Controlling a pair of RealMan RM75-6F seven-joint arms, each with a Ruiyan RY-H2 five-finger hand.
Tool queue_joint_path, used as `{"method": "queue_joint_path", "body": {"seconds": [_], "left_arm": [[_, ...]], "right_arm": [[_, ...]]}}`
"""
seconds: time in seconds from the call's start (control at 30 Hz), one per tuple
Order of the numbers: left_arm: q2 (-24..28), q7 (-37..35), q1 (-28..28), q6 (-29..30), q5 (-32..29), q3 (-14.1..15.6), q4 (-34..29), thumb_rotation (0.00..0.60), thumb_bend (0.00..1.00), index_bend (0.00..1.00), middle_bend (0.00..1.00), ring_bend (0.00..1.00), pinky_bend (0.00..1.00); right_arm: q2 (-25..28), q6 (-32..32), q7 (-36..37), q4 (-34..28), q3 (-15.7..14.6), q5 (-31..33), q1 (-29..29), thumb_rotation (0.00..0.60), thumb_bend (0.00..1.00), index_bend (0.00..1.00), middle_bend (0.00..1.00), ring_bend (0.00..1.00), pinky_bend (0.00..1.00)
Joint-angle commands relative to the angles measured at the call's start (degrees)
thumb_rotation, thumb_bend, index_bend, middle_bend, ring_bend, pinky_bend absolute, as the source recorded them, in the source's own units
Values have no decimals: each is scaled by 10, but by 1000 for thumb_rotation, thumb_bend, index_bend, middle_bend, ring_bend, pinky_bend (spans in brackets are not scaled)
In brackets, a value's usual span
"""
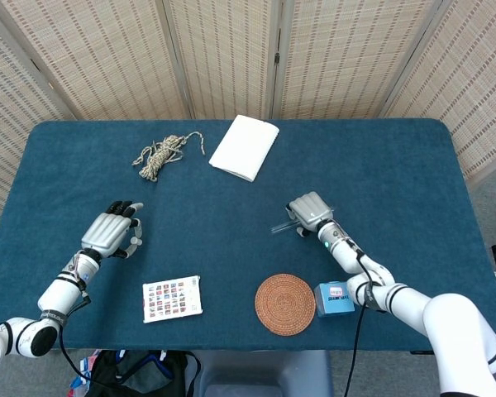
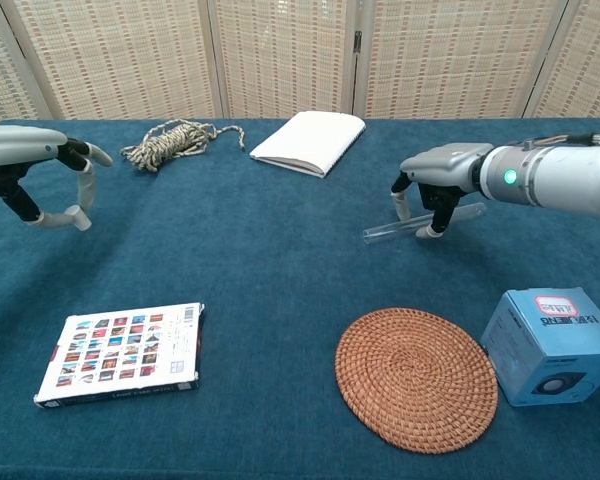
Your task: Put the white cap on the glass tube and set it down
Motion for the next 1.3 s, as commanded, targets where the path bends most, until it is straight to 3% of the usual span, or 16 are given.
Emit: {"method": "queue_joint_path", "body": {"seconds": [0.03,0.57,0.9,1.13,1.3], "left_arm": [[0,0,0,0,-1,0,0,600,383,525,48,0,0],[1,3,-2,-3,-5,0,0,600,385,525,48,0,0],[7,-9,-3,-4,-9,-7,5,600,397,527,48,0,0],[27,-46,-4,-11,-18,-26,-11,600,397,528,48,1,0],[54,-110,0,-18,-25,-55,-35,600,397,538,55,6,0]], "right_arm": [[-3,-2,0,5,-1,0,1,600,286,448,1000,1000,1000],[-9,-9,4,11,0,-2,8,600,312,493,1000,1000,1000],[-13,-2,16,14,7,-2,7,600,439,647,1000,1000,1000],[16,36,49,-33,25,-11,-5,600,510,736,1000,1000,1000],[52,78,85,-93,43,-19,-22,600,522,771,1000,1000,1000]]}}
